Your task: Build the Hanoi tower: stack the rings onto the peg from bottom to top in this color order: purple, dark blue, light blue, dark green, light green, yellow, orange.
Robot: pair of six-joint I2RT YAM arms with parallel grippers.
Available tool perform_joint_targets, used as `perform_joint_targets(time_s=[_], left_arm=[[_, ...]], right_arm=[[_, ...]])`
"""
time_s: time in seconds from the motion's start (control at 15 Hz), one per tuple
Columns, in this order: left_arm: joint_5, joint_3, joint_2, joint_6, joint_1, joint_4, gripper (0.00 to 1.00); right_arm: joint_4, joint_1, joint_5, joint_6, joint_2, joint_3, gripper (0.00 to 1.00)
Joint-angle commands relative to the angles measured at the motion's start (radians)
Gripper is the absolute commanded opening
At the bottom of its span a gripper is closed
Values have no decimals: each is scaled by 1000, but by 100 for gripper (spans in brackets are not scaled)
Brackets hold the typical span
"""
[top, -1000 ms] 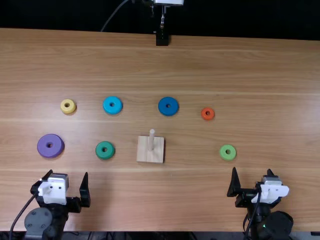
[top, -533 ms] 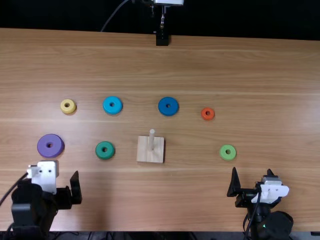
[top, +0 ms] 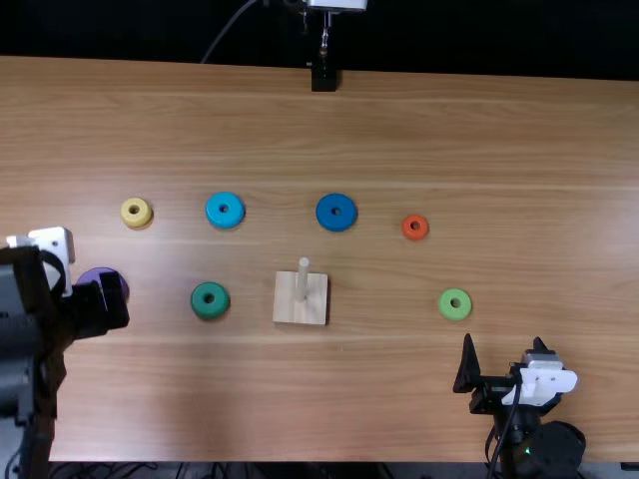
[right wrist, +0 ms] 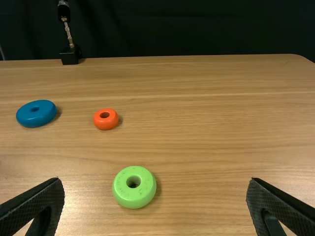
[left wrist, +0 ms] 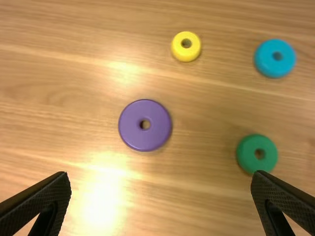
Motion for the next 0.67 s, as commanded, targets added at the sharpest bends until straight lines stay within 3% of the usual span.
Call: perform_joint_targets(time_s=[0.0, 0.2, 0.27, 0.4, 0.47, 0.6], left_arm=[[-46, 61, 66, 12, 26, -38, 100], [-46, 138, 269, 19, 59, -135, 100], [-46, 141, 315, 52, 58, -128, 100], [-40, 140, 417, 192, 55, -122, 100], [-42, 138, 456, 240, 53, -122, 100], [-36, 135, 520, 269, 53, -120, 100]], right_arm=[[-37, -13, 0, 2, -13, -78, 100], [-37, -13, 0, 2, -13, -78, 100], [-37, -13, 0, 2, -13, -78, 100], [-37, -13, 0, 2, -13, -78, 100], [-37, -13, 0, 2, -13, -78, 100], [-37, -13, 0, 2, -13, -78, 100]])
